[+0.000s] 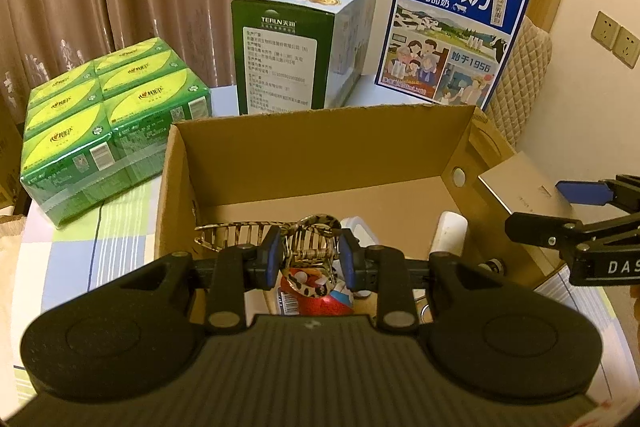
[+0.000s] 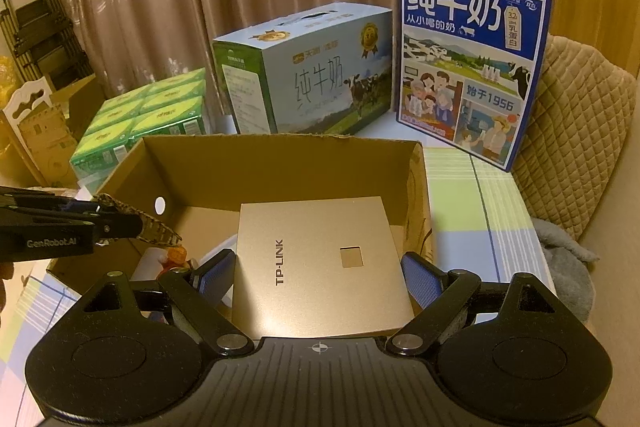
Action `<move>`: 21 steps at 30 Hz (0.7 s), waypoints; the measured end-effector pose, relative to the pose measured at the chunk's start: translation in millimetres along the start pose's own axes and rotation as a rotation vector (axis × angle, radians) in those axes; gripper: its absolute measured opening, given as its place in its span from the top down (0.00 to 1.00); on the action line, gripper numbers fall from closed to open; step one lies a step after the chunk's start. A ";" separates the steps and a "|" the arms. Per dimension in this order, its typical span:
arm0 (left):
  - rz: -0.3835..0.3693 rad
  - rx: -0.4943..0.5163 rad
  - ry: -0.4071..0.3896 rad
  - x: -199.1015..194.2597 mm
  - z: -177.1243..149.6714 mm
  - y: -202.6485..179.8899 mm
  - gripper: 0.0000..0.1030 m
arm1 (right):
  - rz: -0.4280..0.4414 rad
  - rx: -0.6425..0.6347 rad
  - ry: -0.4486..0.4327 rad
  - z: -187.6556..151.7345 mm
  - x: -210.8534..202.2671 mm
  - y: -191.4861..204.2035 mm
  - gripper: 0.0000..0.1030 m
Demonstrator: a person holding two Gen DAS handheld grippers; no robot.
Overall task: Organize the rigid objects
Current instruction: 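Lower the wire stand into the box and open the left tool while the right tool lowers the panel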
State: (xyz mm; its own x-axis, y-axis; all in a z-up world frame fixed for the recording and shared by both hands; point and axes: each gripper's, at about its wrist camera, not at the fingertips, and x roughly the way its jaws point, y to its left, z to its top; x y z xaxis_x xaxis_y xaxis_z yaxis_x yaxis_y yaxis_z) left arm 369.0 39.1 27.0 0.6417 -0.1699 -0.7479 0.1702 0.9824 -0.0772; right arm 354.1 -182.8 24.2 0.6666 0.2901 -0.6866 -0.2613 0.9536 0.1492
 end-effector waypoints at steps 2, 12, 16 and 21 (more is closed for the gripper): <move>-0.001 0.000 0.005 2.9 -1.1 -0.8 0.76 | 0.001 -0.001 0.001 -0.3 0.6 1.0 0.17; -0.005 0.011 0.014 8.8 -3.0 -4.5 0.76 | 0.000 0.002 0.005 -1.6 3.2 -1.2 0.17; -0.005 0.009 0.015 10.1 -2.9 -4.4 0.76 | 0.001 0.004 0.006 -2.9 3.9 -1.1 0.17; -0.006 0.011 0.019 12.2 -2.8 -4.9 0.76 | 0.001 0.003 0.005 -3.7 4.8 -0.3 0.17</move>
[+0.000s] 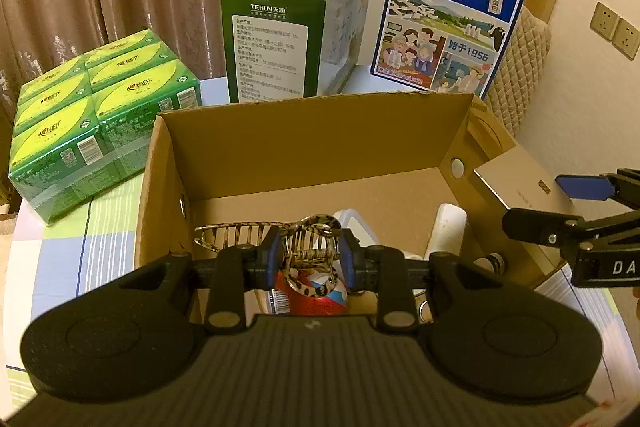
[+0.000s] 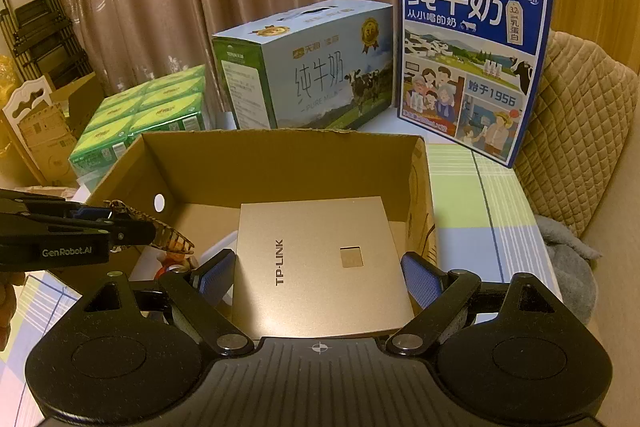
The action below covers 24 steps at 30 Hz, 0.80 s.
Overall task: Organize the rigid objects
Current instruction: 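Lower the wire stand into the box and open the left tool while the right tool lowers the panel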
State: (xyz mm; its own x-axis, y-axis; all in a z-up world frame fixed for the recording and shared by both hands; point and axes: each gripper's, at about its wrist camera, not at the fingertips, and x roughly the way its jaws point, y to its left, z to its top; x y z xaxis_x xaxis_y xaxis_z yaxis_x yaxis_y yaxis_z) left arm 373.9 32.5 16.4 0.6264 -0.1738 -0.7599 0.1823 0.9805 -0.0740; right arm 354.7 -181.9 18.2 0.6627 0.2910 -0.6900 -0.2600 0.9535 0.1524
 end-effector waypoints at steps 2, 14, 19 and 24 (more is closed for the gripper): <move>0.000 -0.001 0.003 1.0 0.1 -0.5 0.75 | 0.000 0.001 0.001 -0.1 0.0 0.0 0.17; 0.025 -0.009 -0.012 -2.0 -0.5 5.2 0.68 | -0.002 -0.003 0.000 -0.4 -0.1 1.7 0.17; 0.026 -0.015 -0.010 -3.5 -2.8 9.2 0.68 | 0.003 -0.006 0.001 -0.1 -0.2 5.5 0.17; 0.031 -0.013 -0.011 -4.8 -3.8 9.8 0.68 | 0.006 -0.003 0.004 -1.1 1.7 7.4 0.17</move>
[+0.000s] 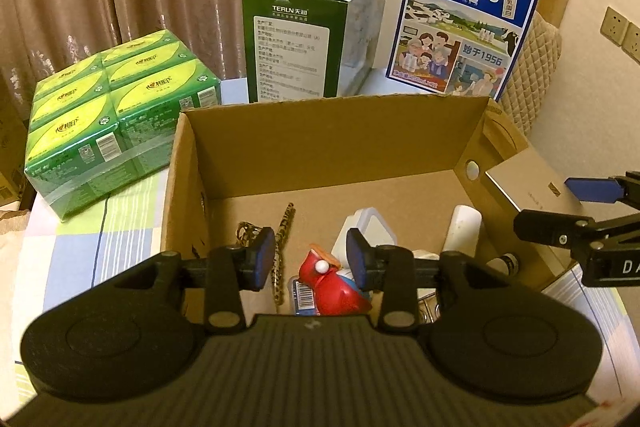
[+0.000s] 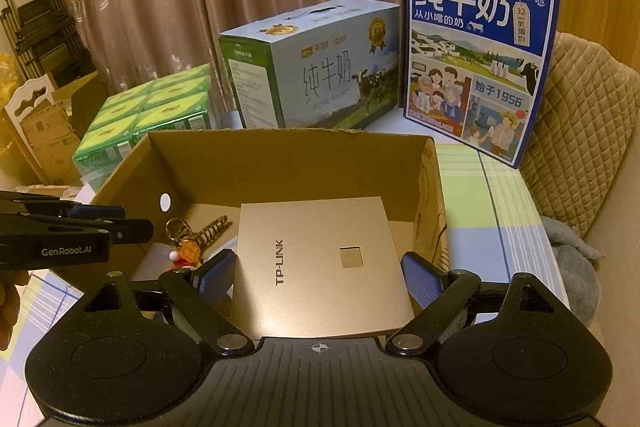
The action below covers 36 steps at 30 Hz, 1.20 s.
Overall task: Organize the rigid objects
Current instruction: 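Lower the wire stand into the box and open the left tool while the right tool lowers the panel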
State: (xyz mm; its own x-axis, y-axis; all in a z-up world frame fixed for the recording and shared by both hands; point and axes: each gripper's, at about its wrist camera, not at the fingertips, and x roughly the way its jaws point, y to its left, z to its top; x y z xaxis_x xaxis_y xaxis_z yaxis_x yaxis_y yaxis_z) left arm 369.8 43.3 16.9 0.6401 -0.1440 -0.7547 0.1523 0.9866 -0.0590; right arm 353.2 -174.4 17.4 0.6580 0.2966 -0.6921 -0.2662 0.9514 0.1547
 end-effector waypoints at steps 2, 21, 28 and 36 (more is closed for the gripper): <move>-0.003 -0.001 0.000 0.1 -0.1 0.2 0.68 | 0.000 -0.001 0.002 -0.5 0.4 0.5 0.17; -0.009 0.001 0.001 0.7 -0.4 -0.4 0.68 | -0.008 0.015 0.002 0.7 4.8 -3.0 0.17; -0.011 -0.001 -0.002 1.0 0.1 1.3 0.68 | -0.007 0.036 -0.001 -0.5 10.3 -7.6 0.17; -0.014 0.001 -0.005 0.6 -0.8 -0.2 0.67 | 0.021 0.075 -0.020 0.2 16.1 -15.2 0.17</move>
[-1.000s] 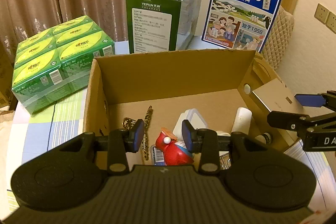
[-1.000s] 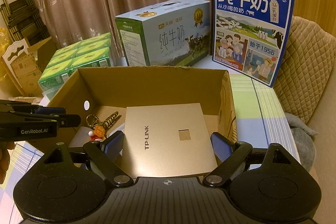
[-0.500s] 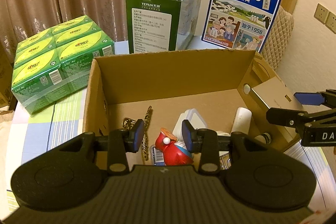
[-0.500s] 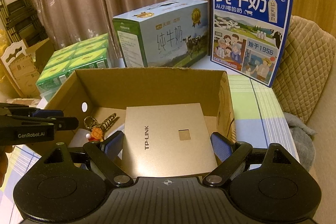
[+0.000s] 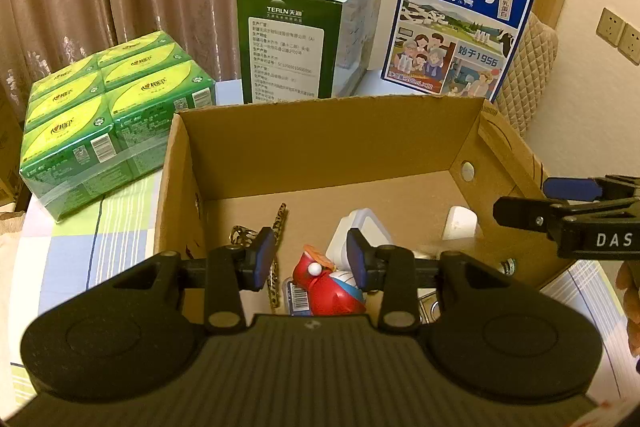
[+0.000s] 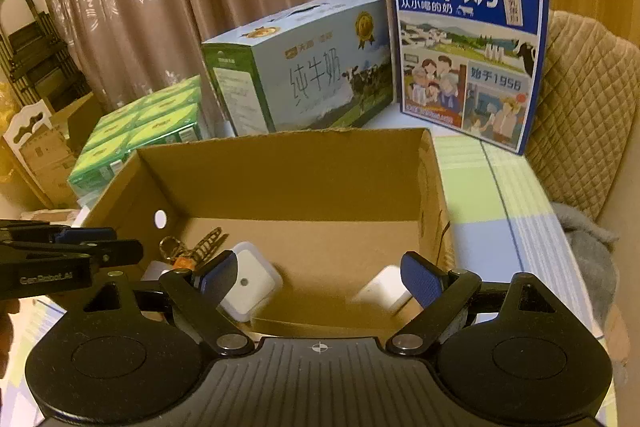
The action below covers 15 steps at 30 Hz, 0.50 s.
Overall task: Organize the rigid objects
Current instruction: 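Lower the wire stand into the box and open the left tool while the right tool lowers the panel, then open the right tool to release the gold panel into the box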
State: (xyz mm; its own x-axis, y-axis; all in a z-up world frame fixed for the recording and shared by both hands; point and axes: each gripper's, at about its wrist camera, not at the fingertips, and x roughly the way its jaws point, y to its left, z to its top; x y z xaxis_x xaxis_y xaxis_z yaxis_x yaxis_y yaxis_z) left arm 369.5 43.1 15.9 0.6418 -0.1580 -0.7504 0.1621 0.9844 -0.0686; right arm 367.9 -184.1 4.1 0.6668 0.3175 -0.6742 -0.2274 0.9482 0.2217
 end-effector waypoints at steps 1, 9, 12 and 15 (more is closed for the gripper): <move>0.000 0.001 0.000 0.0 0.0 0.0 0.67 | 0.002 0.003 -0.001 -0.1 0.1 0.0 0.17; 0.017 0.021 -0.016 -4.0 -0.8 -4.0 0.57 | -0.004 0.004 -0.001 -4.1 -2.2 0.5 0.17; 0.026 0.019 -0.025 -7.1 -1.9 -5.0 0.46 | -0.013 0.001 0.005 -5.8 -3.7 1.3 0.17; 0.029 0.024 -0.029 -11.0 -3.3 -6.5 0.40 | -0.020 -0.006 0.013 -7.0 -6.9 2.3 0.17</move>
State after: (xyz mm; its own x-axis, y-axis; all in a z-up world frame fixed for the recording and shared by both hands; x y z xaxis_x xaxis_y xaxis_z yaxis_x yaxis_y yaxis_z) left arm 358.9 38.7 22.5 0.6683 -0.1319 -0.7322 0.1605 0.9865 -0.0312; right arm 357.8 -184.1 4.2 0.6617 0.2985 -0.6878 -0.2187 0.9543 0.2038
